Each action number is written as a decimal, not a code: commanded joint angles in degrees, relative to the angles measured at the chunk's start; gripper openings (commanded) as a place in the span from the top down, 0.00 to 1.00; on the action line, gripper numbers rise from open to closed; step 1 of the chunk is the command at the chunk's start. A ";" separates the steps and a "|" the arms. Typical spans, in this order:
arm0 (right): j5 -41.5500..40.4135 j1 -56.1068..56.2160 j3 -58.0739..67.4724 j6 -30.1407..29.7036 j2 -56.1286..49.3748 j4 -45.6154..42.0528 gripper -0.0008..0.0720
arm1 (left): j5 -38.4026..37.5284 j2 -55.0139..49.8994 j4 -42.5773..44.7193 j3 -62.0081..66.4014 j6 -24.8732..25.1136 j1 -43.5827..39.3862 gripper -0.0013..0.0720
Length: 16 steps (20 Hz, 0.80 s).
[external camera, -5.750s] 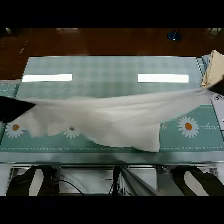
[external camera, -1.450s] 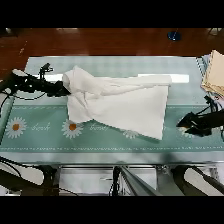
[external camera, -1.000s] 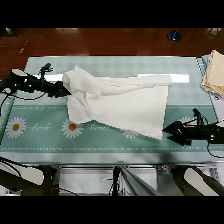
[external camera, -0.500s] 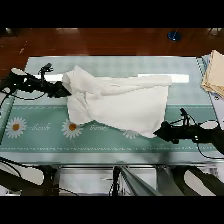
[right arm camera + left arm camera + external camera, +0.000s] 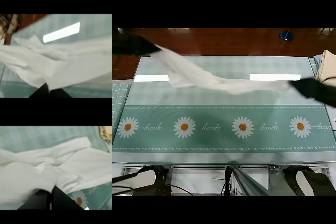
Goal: Fold the shirts.
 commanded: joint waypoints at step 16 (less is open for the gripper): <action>36.28 0.13 66.16 15.91 2.51 -45.59 0.96 | 0.70 51.95 20.98 14.23 -16.96 4.28 0.95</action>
